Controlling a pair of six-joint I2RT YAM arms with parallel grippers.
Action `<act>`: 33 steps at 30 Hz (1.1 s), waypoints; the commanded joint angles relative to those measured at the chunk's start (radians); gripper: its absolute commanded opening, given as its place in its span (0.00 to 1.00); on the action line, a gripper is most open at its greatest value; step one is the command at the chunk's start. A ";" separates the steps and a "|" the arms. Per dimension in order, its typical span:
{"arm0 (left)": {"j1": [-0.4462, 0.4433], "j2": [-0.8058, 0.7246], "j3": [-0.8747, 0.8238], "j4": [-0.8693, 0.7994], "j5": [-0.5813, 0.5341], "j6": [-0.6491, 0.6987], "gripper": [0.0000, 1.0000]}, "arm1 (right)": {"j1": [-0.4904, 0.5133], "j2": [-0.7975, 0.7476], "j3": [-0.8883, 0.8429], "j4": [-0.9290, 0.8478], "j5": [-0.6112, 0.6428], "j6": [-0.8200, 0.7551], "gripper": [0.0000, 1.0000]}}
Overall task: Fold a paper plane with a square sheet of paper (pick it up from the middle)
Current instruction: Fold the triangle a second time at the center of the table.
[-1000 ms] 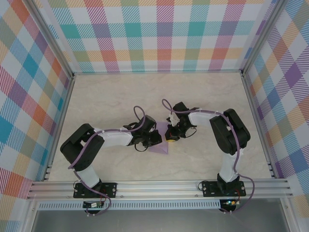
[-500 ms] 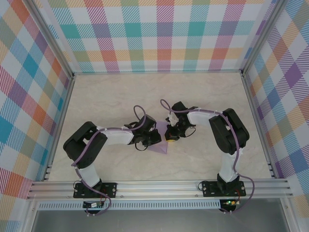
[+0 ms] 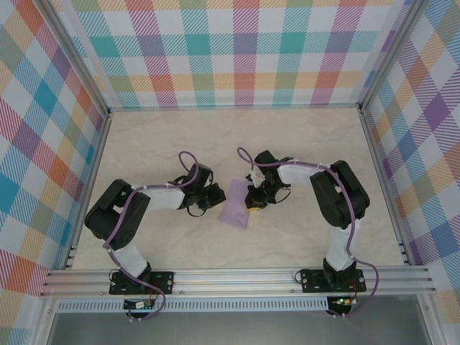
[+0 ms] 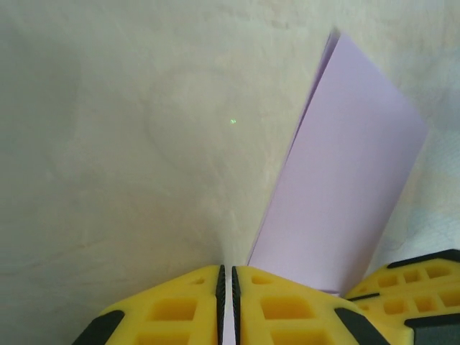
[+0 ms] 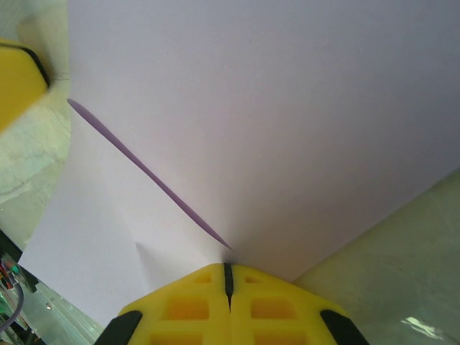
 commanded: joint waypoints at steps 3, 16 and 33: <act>-0.013 -0.109 -0.034 0.037 0.043 0.023 0.13 | -0.005 0.071 -0.043 -0.075 0.204 -0.023 0.00; -0.114 0.066 0.039 0.036 0.046 0.008 0.10 | -0.005 0.052 -0.039 -0.063 0.161 -0.035 0.00; -0.145 0.084 -0.028 -0.049 -0.041 -0.035 0.04 | 0.050 -0.217 -0.051 0.022 0.013 0.134 0.04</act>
